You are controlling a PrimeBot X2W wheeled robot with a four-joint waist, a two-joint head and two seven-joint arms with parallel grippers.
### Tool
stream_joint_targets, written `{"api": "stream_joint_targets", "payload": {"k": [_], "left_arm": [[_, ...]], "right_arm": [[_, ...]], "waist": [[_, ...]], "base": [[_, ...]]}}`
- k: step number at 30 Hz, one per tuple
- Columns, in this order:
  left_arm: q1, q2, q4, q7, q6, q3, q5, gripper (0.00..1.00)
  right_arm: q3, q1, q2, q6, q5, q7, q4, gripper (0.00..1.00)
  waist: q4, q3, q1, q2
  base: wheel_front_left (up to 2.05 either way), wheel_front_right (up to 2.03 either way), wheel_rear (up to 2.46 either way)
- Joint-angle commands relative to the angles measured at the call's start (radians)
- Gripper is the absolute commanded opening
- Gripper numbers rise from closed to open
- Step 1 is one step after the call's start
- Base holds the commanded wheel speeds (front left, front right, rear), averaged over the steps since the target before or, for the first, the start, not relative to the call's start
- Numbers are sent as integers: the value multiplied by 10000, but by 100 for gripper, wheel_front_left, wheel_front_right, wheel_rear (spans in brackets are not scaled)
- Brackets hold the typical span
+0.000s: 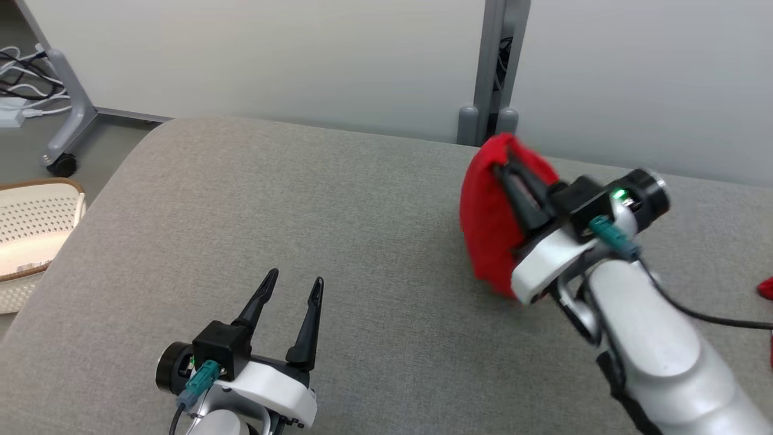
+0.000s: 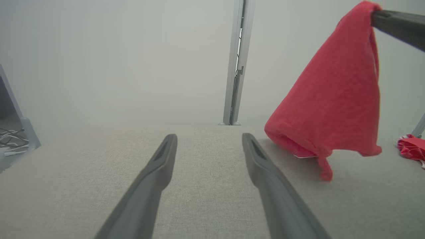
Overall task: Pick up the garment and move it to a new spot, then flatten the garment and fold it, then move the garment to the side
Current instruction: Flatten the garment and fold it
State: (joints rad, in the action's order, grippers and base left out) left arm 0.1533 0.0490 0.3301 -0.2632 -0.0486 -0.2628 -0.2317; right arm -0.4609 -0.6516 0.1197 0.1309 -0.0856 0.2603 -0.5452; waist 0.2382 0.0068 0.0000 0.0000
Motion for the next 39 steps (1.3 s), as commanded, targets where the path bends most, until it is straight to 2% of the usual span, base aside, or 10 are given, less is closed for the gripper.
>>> {"api": "stream_joint_targets", "payload": {"k": [1,5,6,7,11,15,26,33,35,39], "left_arm": [[-1,32,-12,-3,9,1,-58,100],[6,39,15,-3,29,-74,-118,100],[17,37,22,-3,30,-97,-134,100],[33,32,32,-3,30,-123,-155,100],[155,37,46,-3,68,-196,-229,100],[186,34,20,-3,164,-147,-270,100],[159,37,-175,-3,92,224,-110,100],[71,32,-521,-3,33,321,-90,100],[55,37,-623,-3,28,343,-83,100],[98,36,-771,-3,5,351,-56,100]], "right_arm": [[-336,-69,-13,-2,-94,47,-202,0],[-2467,-191,-230,-2,-1145,-91,-1460,0],[-2944,-237,-279,-2,-1454,-150,-1759,30],[-3426,-249,-335,-2,-1764,-322,-2082,100],[-5584,-445,-464,-2,-3009,-873,-2727,100],[-6666,-836,-209,-2,-4378,-1253,-2940,100],[-7187,-2127,1136,-2,-5963,-1042,-2555,100],[-5479,-2179,1735,-2,-5505,-78,-2994,100],[-4204,-1866,1874,-2,-5209,32,-2933,100],[-658,-244,1983,0,-3588,40,-1400,100]], "waist": [[146,-36,0,0],[439,-7,0,0],[503,23,0,0],[559,53,0,0],[705,168,0,0],[627,225,0,0],[-369,-14,0,0],[-920,-124,0,0],[-1101,-100,0,0],[-1426,-11,0,0]], "base": [[0,0,0],[0,0,0],[0,0,0],[0,0,0],[0,0,0],[0,0,0],[0,0,0],[0,0,0],[0,0,0],[0,0,0]]}}
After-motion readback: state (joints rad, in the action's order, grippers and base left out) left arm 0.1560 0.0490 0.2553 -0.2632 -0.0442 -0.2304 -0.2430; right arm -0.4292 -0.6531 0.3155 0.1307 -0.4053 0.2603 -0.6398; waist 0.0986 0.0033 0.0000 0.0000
